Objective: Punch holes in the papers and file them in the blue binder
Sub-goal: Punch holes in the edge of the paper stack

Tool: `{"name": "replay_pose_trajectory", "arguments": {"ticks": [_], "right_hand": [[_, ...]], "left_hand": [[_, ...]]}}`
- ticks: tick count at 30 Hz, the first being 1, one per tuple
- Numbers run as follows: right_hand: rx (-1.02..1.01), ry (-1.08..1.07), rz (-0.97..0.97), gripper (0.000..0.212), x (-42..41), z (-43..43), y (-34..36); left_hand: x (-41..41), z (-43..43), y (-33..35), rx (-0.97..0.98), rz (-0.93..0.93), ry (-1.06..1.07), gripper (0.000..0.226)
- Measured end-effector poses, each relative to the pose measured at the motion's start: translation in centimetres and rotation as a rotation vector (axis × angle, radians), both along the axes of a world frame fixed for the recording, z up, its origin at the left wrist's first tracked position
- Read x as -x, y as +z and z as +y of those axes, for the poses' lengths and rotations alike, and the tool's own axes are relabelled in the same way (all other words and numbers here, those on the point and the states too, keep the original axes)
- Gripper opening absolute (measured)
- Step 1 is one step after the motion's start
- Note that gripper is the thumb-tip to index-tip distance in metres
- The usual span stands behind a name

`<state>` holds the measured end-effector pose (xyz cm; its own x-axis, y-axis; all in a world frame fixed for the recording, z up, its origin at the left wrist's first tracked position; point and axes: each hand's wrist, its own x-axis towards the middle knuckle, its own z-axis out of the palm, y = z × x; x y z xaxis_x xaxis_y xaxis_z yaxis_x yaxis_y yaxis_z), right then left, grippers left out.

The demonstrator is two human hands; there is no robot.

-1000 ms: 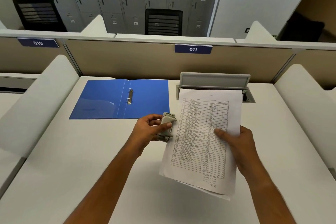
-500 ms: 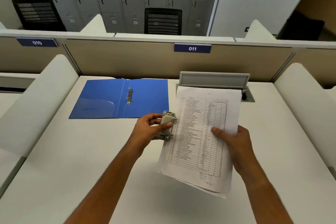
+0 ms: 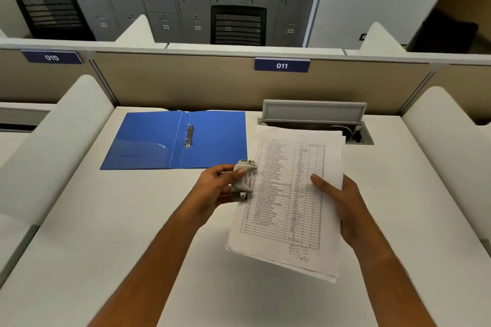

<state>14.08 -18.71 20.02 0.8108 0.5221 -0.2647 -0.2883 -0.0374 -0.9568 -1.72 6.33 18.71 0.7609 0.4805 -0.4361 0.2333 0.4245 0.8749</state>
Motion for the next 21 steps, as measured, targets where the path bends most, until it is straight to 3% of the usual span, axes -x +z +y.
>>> {"name": "replay_pose_trajectory", "arguments": {"ticks": [6, 21], "right_hand": [[0.017, 0.074, 0.054, 0.031, -0.46, -0.16, 0.19], [0.029, -0.004, 0.04, 0.036, -0.85, -0.28, -0.36]], "left_hand": [[-0.04, -0.42, 0.12, 0.082, -0.029, -0.014, 0.047], [-0.14, -0.26, -0.16, 0.047, -0.017, -0.008, 0.064]]}}
